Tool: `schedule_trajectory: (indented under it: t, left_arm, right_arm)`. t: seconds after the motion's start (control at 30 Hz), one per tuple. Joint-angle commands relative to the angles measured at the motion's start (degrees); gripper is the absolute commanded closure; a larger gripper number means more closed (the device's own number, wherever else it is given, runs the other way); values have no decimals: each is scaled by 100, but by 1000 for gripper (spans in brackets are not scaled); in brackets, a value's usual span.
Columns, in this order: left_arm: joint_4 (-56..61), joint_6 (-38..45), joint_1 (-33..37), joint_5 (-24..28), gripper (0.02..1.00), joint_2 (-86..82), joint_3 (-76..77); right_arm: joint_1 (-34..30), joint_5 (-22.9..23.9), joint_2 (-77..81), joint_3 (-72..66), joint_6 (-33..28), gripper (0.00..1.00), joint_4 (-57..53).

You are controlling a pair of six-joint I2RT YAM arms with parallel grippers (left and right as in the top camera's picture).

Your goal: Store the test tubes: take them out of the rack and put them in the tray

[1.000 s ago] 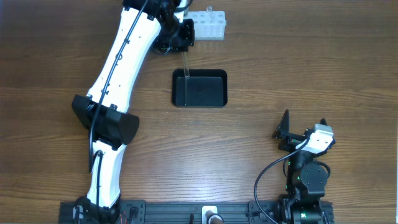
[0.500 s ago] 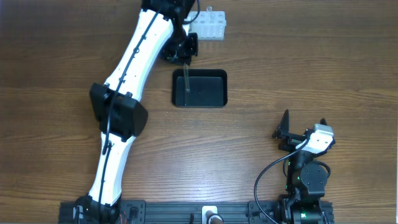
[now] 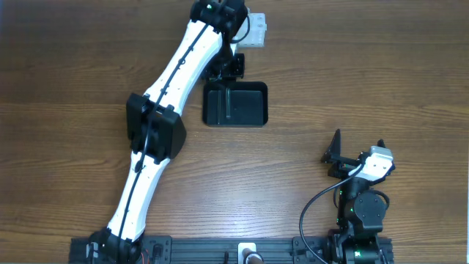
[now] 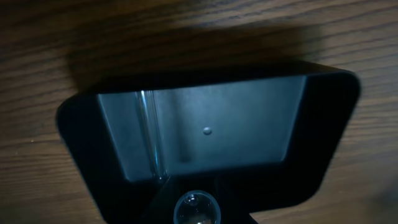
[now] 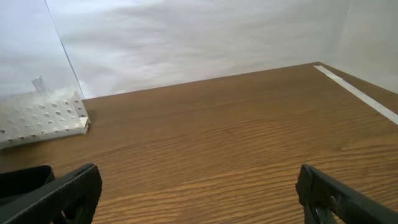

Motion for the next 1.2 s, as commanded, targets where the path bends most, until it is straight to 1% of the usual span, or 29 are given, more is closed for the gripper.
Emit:
schedule_trajectory:
  t: [0.03, 0.23, 0.37, 1.03, 1.2]
  left_arm:
    - [13, -79, 15, 74, 956, 181, -9]
    - [11, -81, 15, 98, 950, 306, -9]
    - [15, -81, 15, 245, 943, 457, -9]
    - [232, -81, 81, 243, 925, 621, -9]
    - [271, -79, 79, 240, 906, 643, -9]
  right_arm:
    - [-26, -9, -61, -31, -28, 9, -15]
    - [-26, -9, -61, -31, -31, 9, -15]
    - [-26, -11, -61, -31, -28, 9, -15]
    - [-26, -11, -61, -31, -31, 7, -15]
    - [-26, -9, -61, -31, -31, 9, -17]
